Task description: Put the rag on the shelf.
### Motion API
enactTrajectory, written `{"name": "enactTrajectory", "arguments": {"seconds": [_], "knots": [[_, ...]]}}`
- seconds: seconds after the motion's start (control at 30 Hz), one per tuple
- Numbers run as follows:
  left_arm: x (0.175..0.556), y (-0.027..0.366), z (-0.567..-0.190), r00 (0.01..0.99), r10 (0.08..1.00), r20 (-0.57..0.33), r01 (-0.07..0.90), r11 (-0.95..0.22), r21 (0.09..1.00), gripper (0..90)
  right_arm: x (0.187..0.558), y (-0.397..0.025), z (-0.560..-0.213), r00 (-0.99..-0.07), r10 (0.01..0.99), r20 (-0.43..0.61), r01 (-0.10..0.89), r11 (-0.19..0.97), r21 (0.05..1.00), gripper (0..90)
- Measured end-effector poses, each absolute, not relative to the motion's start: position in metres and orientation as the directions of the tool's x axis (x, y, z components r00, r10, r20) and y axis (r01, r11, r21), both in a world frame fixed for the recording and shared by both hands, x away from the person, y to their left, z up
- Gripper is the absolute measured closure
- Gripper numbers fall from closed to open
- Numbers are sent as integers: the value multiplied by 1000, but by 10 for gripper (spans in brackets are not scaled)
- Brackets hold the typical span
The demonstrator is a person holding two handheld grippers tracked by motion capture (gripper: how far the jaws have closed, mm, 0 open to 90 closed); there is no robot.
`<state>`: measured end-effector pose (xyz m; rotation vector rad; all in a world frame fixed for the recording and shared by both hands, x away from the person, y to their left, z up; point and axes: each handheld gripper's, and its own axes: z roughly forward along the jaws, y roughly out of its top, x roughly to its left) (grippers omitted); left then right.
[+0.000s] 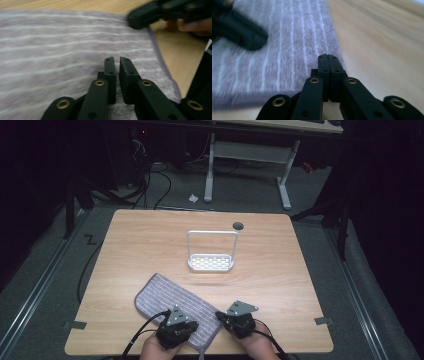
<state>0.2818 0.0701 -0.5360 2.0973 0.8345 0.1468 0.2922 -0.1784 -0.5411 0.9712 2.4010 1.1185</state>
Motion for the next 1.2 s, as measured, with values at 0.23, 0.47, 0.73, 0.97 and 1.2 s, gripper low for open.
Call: {"name": "enactTrajectory", "arguments": {"seconds": [0.23, 0.47, 0.73, 0.97, 1.2], "knots": [[280, 82, -530, 740, 661, -125, 498, -413, 763, 786, 267, -186, -522, -735, 678, -14, 404, 455, 793, 868], [288, 89, -537, 715, 681, -159, 542, -395, 742, 786, 345, -131, -515, -738, 674, -33, 393, 470, 790, 875], [289, 90, -538, 727, 667, -161, 533, -401, 745, 787, 357, -126, -533, -753, 657, -46, 427, 541, 725, 895], [290, 67, -540, 770, 601, -213, 527, -412, 743, 778, 299, -184, -537, -715, 699, -16, 459, 487, 743, 892], [282, 51, -537, 805, 532, -263, 524, -430, 735, 745, 274, -217, -531, -683, 730, 37, 484, 414, 771, 780]]}}
